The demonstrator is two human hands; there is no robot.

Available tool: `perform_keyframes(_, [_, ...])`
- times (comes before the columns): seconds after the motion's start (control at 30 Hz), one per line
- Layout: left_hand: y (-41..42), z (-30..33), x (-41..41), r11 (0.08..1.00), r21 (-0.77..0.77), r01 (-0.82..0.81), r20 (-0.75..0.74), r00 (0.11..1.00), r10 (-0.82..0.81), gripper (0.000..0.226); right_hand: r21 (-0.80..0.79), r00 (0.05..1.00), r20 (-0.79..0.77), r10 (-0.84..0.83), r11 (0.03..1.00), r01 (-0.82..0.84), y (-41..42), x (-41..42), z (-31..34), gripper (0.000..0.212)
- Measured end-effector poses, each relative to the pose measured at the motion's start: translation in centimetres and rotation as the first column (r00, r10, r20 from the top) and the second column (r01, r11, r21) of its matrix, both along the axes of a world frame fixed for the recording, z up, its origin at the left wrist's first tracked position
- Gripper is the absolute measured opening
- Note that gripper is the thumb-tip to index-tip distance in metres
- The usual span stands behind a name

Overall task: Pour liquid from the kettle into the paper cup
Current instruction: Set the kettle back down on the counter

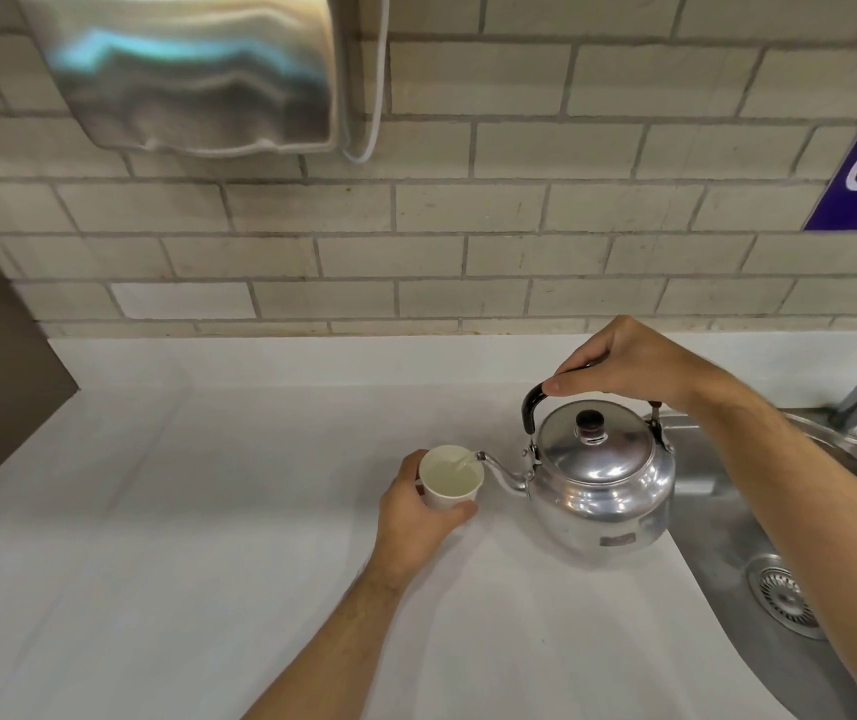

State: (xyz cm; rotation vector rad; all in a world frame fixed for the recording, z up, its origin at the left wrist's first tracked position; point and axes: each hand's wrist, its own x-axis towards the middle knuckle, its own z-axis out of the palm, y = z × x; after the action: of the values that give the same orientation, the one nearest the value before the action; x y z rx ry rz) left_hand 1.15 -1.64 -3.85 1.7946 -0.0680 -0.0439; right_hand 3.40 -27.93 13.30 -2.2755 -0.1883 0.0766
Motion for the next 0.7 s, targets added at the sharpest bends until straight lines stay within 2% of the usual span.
perform_keyframes(0.17, [0.0, 0.1, 0.1, 1.0, -0.021, -0.015, -0.016, 1.0, 0.015, 0.058, 0.118, 0.991, -0.008, -0.133, 0.984, 0.133, -0.9, 0.8, -2.2, 0.012])
perform_keyframes(0.37, [0.0, 0.0, 0.2, 1.0, -0.005, -0.015, -0.02, 1.0, 0.015, 0.059, 0.278, 0.955, 0.028, -0.294, 0.92, 0.275, -0.7, 2.1, -4.1, 0.009])
perform_keyframes(0.7, [0.3, -0.1, 0.2, 1.0, 0.01, -0.01, -0.033, 0.999, 0.01, 0.055, 0.348, 0.873, 0.094, -0.478, 0.837, 0.421, 0.8, 4.5, -7.6, 0.01])
